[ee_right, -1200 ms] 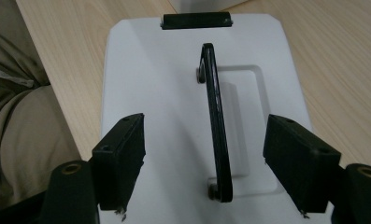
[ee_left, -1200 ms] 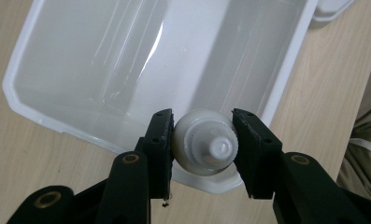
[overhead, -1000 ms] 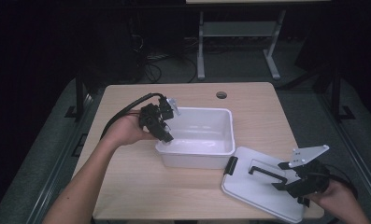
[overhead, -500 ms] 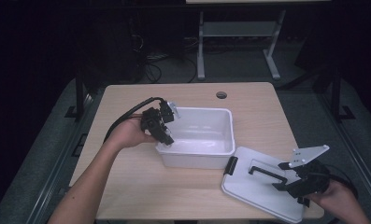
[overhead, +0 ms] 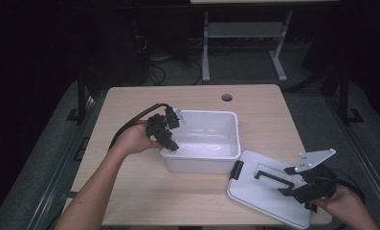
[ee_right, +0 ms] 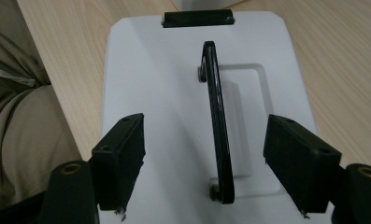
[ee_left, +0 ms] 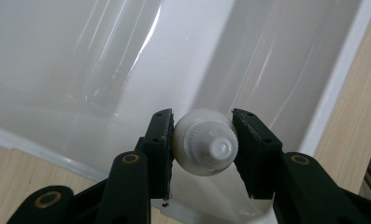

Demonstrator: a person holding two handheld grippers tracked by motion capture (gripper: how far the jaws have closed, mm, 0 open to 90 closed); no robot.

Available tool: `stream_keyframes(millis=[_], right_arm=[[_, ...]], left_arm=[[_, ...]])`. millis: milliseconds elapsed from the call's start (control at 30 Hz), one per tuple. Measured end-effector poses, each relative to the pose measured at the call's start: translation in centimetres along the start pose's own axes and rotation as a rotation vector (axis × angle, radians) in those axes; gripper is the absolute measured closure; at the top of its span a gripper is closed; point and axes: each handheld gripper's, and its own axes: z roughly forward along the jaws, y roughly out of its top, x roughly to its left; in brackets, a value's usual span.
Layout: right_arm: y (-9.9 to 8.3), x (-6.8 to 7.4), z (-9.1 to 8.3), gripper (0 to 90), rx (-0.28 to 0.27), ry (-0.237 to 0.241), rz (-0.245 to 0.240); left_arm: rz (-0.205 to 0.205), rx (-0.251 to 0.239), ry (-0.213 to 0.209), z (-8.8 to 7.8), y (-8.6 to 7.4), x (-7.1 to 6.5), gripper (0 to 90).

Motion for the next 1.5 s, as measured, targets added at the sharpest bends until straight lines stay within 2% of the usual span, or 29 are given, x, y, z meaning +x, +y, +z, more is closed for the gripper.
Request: stream_keyframes(millis=[200, 567, 633, 700, 733, 900, 1067, 1267, 1500], right_arm=[[0.0, 0.0, 0.1, 28.8, 0.003, 0.004, 0.001], [-0.1, -0.1, 0.0, 28.7, 0.001, 0.001, -0.002], [-0.1, -0.1, -0.1, 28.8, 0.0, -0.001, 0.001], [-0.1, -0.1, -0.1, 28.8, -0.003, -0.003, -0.006], [-0.1, -0.1, -0.1, 28.8, -0.003, -0.002, -0.004], [0.0, -0.1, 0.0, 28.7, -0.001, 0.0, -0.006], [0.2, -0.1, 0.1, 28.7, 0.003, 0.003, -0.006], [0.3, -0.1, 0.2, 28.6, 0.005, 0.001, -0.008], [0.6, -0.1, 0.4, 28.4, 0.007, 0.005, -0.014]], left_arm=[[-0.001, 0.007, -0.007, 0.5, 0.0, 0.1, 59.5], [0.007, 0.018, 0.005, 1.0, 0.1, 0.2, 58.9], [0.004, 0.01, 0.002, 0.9, 0.1, 0.2, 58.9], [0.008, 0.007, 0.017, 0.8, 0.0, 0.2, 58.4], [0.006, 0.002, 0.001, 0.8, 0.0, 0.2, 61.6], [0.006, 0.011, -0.001, 0.7, -0.1, 0.2, 62.2], [0.008, -0.003, -0.001, 0.5, -0.1, 0.0, 62.2], [0.003, -0.024, -0.006, -0.2, -0.2, 0.0, 62.2], [0.006, -0.037, 0.012, -1.3, -0.3, -0.3, 62.1]])
